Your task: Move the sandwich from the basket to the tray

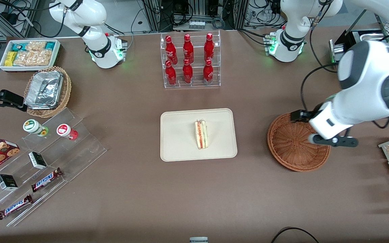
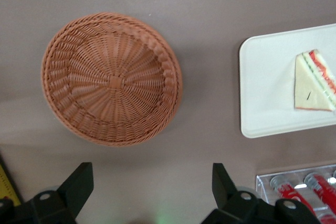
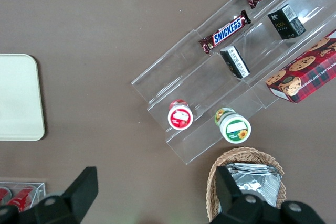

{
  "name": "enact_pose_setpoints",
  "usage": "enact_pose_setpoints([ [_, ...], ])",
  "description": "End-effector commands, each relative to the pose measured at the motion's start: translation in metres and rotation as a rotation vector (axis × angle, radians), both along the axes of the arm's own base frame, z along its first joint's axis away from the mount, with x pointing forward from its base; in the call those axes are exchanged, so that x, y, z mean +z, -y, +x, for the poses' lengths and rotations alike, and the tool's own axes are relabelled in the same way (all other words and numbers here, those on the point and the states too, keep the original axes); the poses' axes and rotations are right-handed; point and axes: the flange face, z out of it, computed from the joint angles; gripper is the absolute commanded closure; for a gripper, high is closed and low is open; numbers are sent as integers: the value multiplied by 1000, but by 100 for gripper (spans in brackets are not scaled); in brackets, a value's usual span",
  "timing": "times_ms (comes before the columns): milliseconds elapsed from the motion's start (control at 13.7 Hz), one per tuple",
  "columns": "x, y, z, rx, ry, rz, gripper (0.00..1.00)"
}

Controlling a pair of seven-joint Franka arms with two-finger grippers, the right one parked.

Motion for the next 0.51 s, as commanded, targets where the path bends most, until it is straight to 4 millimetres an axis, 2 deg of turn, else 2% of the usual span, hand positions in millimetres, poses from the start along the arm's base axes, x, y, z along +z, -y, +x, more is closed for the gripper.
enact_pose_setpoints([
  [0, 23, -24, -19, -53, -12, 34, 0],
  [219, 41, -52, -34, -23, -13, 57, 0],
  [365, 49, -60, -51, -13, -11, 60, 0],
  [438, 54, -70, -61, 1, -7, 63, 0],
])
